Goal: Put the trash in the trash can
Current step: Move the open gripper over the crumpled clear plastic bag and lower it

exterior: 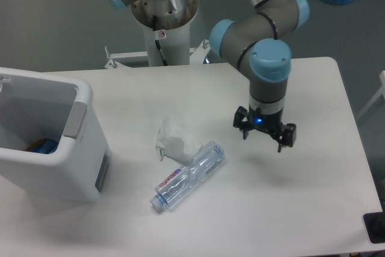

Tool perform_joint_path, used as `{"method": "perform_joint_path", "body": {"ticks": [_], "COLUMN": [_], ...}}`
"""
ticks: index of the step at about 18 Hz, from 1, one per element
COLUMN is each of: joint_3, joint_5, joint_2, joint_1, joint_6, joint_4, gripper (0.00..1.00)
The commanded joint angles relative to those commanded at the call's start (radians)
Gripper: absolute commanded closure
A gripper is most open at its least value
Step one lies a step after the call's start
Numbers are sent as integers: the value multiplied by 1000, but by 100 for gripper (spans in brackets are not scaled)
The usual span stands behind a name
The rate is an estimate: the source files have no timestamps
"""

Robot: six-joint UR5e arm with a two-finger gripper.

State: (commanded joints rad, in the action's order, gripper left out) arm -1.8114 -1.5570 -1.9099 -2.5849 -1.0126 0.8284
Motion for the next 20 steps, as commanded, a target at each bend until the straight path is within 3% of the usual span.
{"method": "perform_joint_path", "body": {"ticks": [5,8,10,20], "joint_3": [-60,-88,-91,-121], "joint_5": [2,2,-1,-3], "joint_2": [51,52,42,16], "joint_1": [61,140,179,227], "joint_6": [90,233,253,296], "joint_4": [18,18,15,18], "gripper": [0,0,0,0]}}
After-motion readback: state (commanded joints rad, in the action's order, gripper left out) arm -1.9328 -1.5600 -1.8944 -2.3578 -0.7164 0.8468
